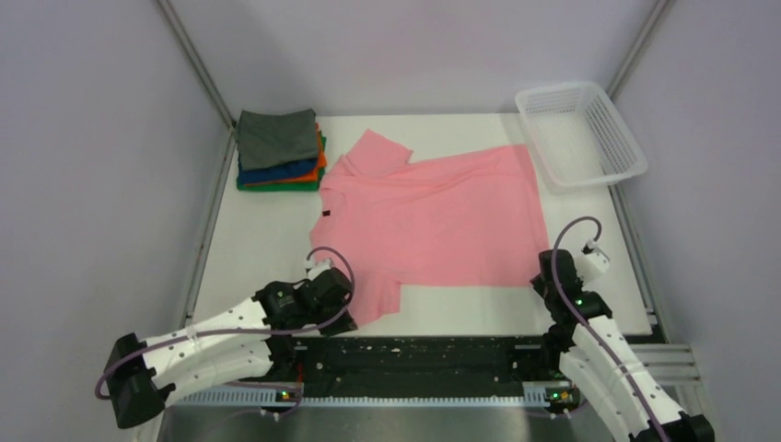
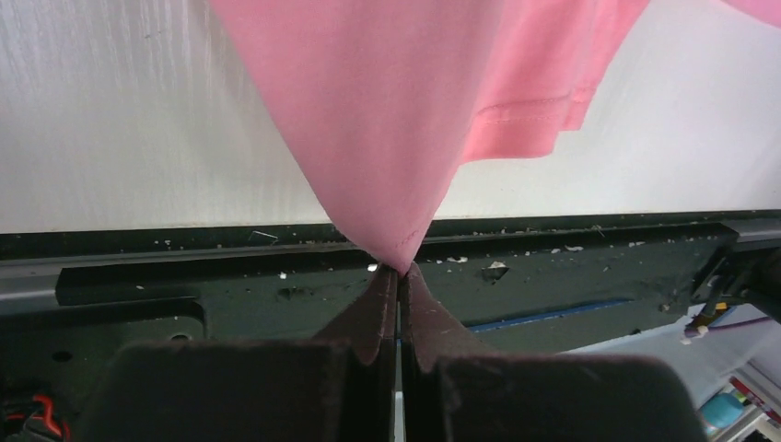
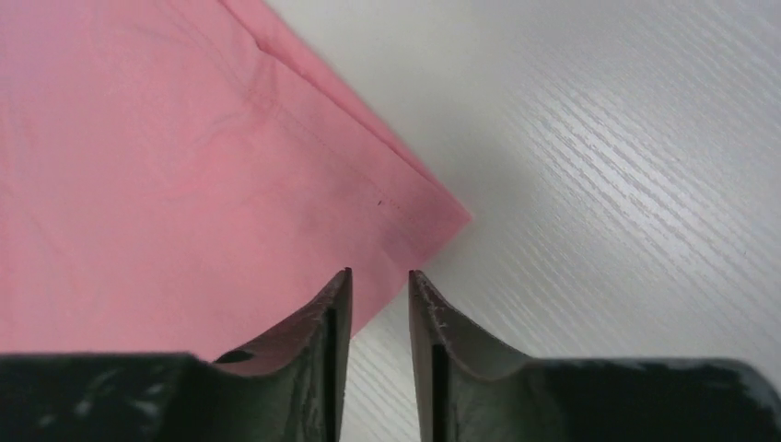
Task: Fold and stack the t-shirts
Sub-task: Grab the side of the flattened tshirt closest away from the robot with both arms, then fold the flattened tshirt in 1/3 of the way
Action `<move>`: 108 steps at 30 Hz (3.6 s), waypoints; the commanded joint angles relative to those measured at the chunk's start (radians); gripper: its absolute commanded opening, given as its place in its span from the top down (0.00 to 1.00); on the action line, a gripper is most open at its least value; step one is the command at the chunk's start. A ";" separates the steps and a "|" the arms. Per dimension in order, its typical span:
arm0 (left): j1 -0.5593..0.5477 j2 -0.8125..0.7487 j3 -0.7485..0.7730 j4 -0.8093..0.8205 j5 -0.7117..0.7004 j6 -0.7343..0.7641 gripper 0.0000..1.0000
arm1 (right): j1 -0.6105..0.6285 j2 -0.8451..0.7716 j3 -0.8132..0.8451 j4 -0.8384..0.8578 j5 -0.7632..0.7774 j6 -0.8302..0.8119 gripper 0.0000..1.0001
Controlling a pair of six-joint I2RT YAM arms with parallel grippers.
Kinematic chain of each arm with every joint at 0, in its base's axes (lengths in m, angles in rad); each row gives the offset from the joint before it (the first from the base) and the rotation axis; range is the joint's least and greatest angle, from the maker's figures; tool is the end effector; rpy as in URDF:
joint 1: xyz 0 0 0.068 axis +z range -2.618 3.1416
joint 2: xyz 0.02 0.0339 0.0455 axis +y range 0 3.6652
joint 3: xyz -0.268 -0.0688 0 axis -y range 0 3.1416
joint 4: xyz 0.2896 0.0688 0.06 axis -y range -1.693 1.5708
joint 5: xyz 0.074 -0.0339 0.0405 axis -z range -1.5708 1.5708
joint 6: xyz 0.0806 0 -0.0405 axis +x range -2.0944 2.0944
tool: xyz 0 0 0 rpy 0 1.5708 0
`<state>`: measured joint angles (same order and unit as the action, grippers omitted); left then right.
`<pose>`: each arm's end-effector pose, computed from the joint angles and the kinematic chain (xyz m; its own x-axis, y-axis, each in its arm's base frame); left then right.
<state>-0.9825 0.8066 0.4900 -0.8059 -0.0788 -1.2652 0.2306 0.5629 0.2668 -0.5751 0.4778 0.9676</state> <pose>0.1137 -0.1590 0.1347 -0.9233 -0.3291 -0.1981 -0.2331 0.8899 -0.3920 0.1853 0.0054 0.1180 -0.3523 0.6685 -0.6550 0.6618 0.6728 0.3307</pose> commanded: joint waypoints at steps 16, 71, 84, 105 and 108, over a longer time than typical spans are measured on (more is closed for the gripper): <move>0.000 -0.089 -0.010 -0.025 0.034 -0.058 1.00 | -0.053 0.347 0.008 0.282 0.035 0.008 1.00; 0.537 0.579 0.689 0.461 0.113 0.575 1.00 | -0.174 0.659 0.513 0.214 -0.068 -0.249 1.00; 0.637 0.700 0.770 0.494 0.160 0.623 1.00 | -0.193 0.764 0.557 0.326 -0.081 -0.281 1.00; 0.688 0.850 0.833 0.334 0.270 0.637 0.01 | -0.158 0.716 0.487 0.343 -0.333 -0.317 0.02; 0.686 0.817 0.707 0.466 0.360 0.607 0.01 | -0.108 0.713 0.450 0.430 -0.359 -0.358 0.01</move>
<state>-0.2935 1.7153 1.3163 -0.4984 0.1947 -0.6292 0.0689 1.3052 0.7570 -0.2527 0.2016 0.6636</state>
